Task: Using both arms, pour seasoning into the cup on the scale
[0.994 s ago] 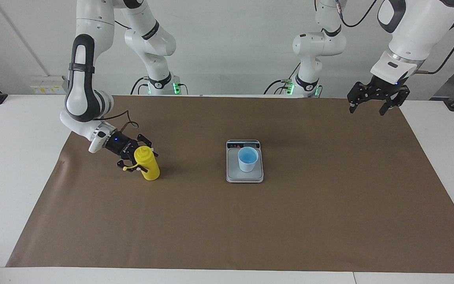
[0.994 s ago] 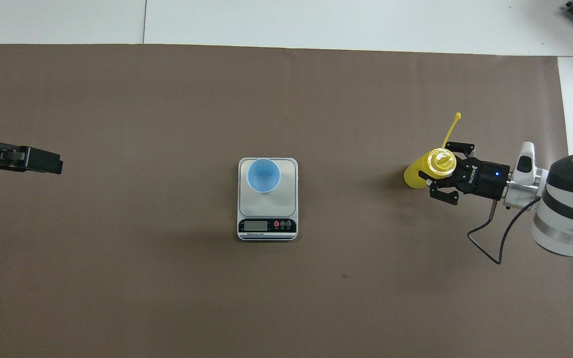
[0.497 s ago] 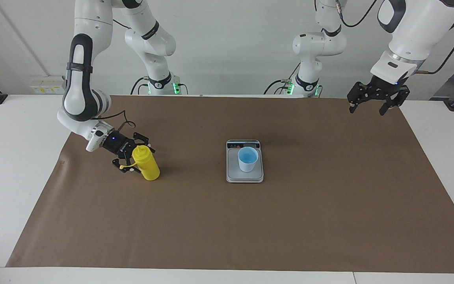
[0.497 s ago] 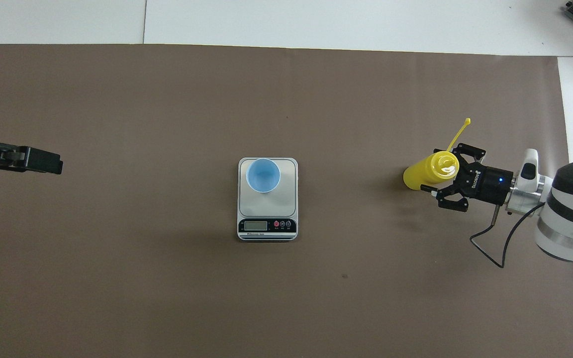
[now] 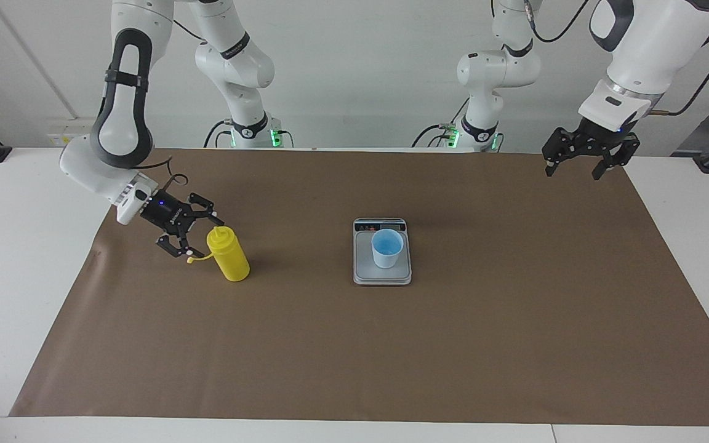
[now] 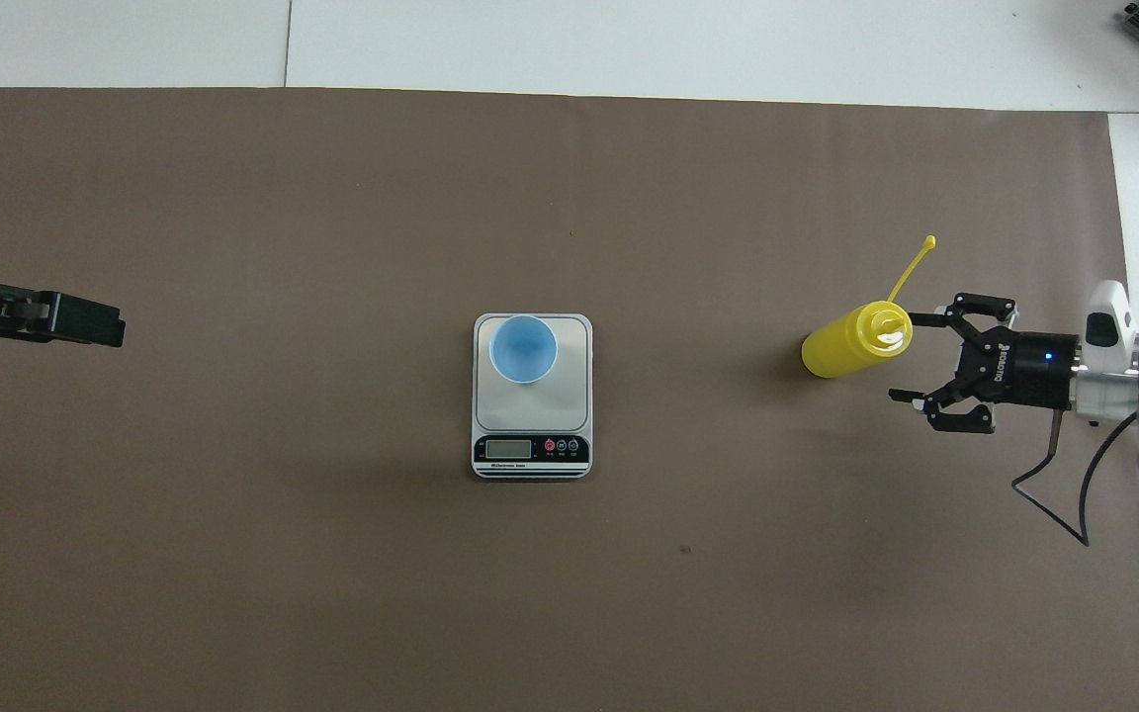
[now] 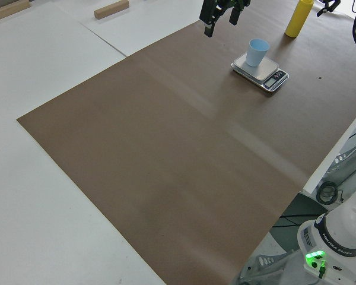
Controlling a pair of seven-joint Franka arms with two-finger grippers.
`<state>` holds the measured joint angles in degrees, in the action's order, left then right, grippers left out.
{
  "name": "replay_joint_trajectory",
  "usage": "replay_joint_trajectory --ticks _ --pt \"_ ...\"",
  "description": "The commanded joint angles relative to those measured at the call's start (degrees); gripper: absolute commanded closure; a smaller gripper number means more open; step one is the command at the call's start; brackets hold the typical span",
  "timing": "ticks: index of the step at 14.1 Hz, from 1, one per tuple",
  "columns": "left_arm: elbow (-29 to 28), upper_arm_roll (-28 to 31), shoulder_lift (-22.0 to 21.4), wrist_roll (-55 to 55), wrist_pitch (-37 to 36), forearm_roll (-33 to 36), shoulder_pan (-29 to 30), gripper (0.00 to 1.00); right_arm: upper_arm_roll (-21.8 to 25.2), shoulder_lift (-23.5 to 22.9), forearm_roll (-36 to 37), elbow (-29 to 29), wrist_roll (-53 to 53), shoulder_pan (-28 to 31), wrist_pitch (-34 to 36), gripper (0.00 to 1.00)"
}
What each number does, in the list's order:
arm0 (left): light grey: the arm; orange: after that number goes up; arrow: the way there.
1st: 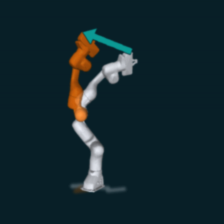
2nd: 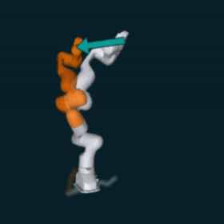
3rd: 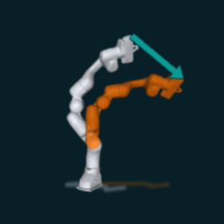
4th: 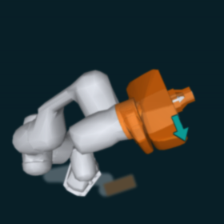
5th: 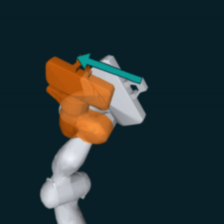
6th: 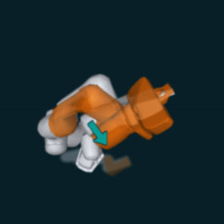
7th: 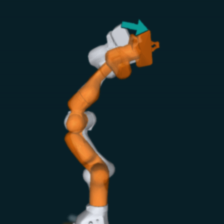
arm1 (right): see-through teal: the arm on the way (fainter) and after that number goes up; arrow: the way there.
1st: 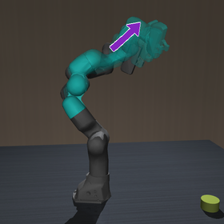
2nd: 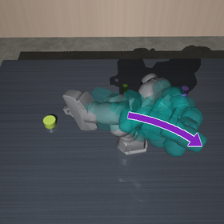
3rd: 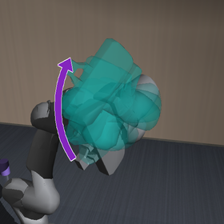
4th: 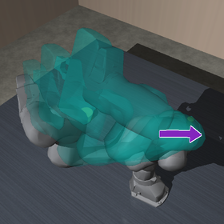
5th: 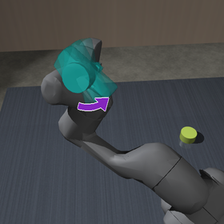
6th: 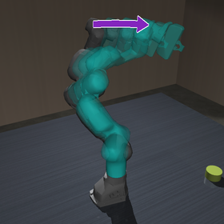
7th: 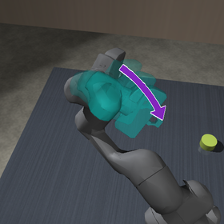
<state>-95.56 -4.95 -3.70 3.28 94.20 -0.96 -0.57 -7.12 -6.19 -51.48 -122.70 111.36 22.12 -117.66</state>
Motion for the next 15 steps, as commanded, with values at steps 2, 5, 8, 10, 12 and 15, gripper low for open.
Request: replay_joint_trajectory --ticks 2,5,8,10,12,15 --pt "-0.6 0.3 -0.9 0.5 -0.9 1.1 -0.2 0.00 -0.4 3.0 9.1 3.8 -13.1 -0.1 1.0 0.00" --pt "-0.6 0.3 -0.9 0.5 -0.9 1.0 -0.2 0.00 -0.9 6.7 14.8 3.6 -19.8 -0.7 1.0 0.00" --pt "-0.6 0.3 -0.9 0.5 -0.9 1.0 -0.2 0.00 -0.9 9.7 20.5 3.7 -32.6 -3.7 1.0 0.00" --pt "-0.6 0.3 -0.9 0.5 -0.9 1.0 -0.2 0.00 -1.1 11.6 24.7 4.4 -45.6 -6.6 1.1 0.00" --pt "-0.6 0.3 -0.9 0.5 -0.9 1.1 -0.2 0.00 -1.1 12.2 28.2 5.8 -56.5 -9.2 1.3 0.00" --pt "-0.6 0.3 -0.9 0.5 -0.9 1.0 -0.2 0.00 -1.2 12.0 36.2 10.6 -72.4 -12.4 5.1 0.00"
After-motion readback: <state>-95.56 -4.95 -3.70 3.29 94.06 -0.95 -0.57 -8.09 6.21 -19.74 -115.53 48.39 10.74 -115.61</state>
